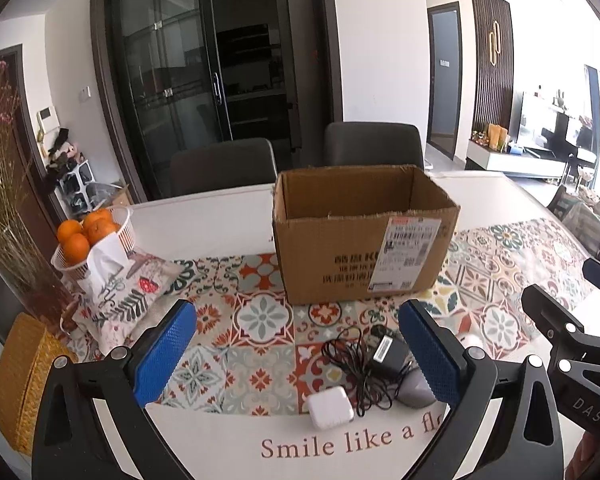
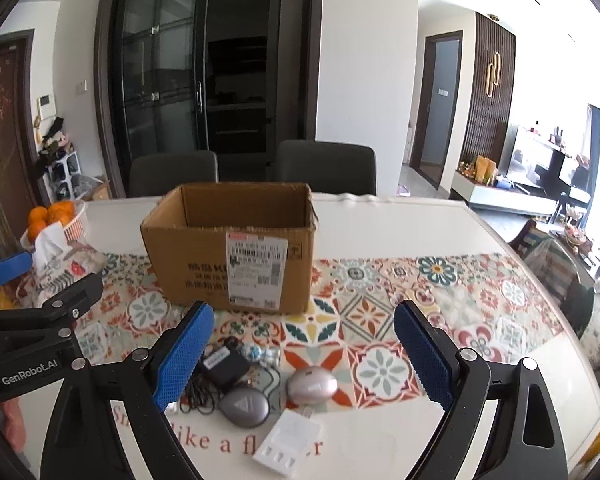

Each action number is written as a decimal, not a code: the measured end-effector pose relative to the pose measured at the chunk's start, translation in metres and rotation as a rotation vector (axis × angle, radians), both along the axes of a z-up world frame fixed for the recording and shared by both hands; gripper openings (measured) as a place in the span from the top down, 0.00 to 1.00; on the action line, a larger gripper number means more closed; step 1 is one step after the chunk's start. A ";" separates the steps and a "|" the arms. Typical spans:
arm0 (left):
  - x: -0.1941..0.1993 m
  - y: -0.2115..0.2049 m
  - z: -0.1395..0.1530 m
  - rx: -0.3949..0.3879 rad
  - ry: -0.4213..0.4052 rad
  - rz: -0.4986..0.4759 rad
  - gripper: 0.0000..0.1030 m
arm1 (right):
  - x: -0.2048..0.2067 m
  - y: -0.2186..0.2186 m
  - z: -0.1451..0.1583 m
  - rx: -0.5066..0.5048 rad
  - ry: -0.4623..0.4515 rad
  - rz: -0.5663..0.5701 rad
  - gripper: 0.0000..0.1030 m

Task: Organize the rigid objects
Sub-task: 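Withdraw both tools from the box back toward the remaining table items, then grasp the white power strip with the right tool while the left tool grasps the white cube charger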

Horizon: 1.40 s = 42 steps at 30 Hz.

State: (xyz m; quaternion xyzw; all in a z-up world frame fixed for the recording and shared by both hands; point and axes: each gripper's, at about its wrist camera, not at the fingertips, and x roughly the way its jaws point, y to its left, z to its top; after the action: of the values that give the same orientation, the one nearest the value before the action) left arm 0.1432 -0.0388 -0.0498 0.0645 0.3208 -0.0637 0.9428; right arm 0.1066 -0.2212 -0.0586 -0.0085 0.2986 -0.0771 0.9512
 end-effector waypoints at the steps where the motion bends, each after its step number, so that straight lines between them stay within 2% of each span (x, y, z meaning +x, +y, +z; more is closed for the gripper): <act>1: -0.001 0.001 -0.002 -0.003 0.003 0.000 0.00 | -0.002 0.001 -0.004 0.005 0.009 -0.006 0.11; 5: -0.004 0.007 -0.016 -0.027 0.028 -0.013 0.00 | -0.009 0.004 -0.018 0.037 0.038 -0.027 0.11; 11: -0.007 0.016 -0.041 -0.022 0.059 -0.025 0.00 | -0.014 0.014 -0.038 0.025 0.074 -0.034 0.11; 17: -0.014 0.020 -0.061 0.000 0.031 -0.028 0.00 | -0.018 0.021 -0.061 0.028 0.115 -0.059 0.11; 33: -0.009 0.019 -0.116 0.036 0.065 -0.009 0.00 | -0.024 0.010 -0.138 0.142 0.165 -0.241 0.11; 38: -0.001 0.018 -0.128 0.044 0.087 -0.020 0.00 | -0.022 0.010 -0.149 0.157 0.160 -0.286 0.12; 42: 0.001 0.019 -0.134 0.053 0.081 -0.022 0.00 | -0.019 0.014 -0.158 0.145 0.171 -0.301 0.17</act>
State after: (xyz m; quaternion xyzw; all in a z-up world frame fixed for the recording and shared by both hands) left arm 0.1446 -0.0201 -0.1835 0.0904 0.3596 -0.0683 0.9262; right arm 0.0880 -0.2069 -0.2170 0.0981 0.3812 -0.1958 0.8982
